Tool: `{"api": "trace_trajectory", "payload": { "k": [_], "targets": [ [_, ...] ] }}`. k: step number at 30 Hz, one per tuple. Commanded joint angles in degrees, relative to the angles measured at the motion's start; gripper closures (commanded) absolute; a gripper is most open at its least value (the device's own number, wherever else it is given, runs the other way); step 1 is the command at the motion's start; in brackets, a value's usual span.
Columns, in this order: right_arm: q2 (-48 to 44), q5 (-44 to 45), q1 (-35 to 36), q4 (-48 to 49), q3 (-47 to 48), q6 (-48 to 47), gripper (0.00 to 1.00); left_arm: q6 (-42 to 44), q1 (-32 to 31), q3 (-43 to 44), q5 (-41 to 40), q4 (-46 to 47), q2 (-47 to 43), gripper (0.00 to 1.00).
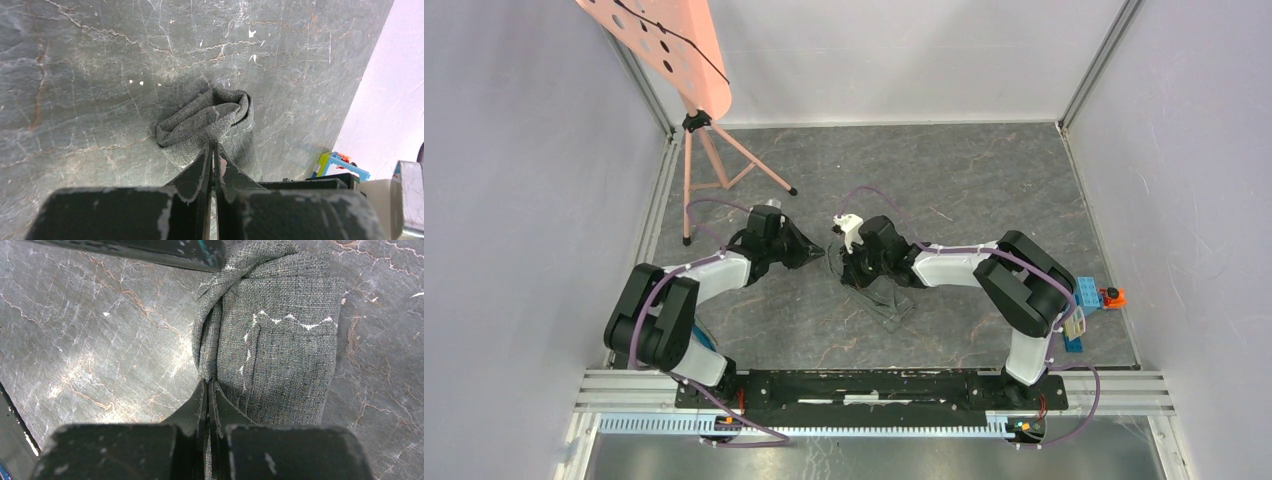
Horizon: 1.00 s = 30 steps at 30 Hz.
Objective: Fold the napkin into a case and place the utensils inside
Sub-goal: Stuff the top corner of the smaller-rectangle-folded napkin into the folded napkin, then pick up the smaller rectangle-folded napkin from the center of the board.
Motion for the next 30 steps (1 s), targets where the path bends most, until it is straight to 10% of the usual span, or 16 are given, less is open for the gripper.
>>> {"api": "trace_trajectory", "payload": {
  "k": [1,12,21,30],
  "targets": [
    [0.6,0.4,-0.2,0.5,-1.0,-0.5,0.98,2.1,0.1,2.4,3.3,5.4,3.6,0.90],
    [0.1,0.2,-0.2,0.0,-1.1,-0.5,0.96,1.9,-2.2,2.9,2.0,5.9,10.6,0.91],
    [-10.6,-3.9,-2.5,-3.2,-5.1,4.9,0.54,5.5,-2.0,0.5,-1.0,2.9,11.8,0.92],
    [-20.2,-4.7,-3.5,1.2,-21.2,6.8,0.77,5.7,-1.9,0.5,-1.1,2.9,13.0,0.92]
  ]
}}
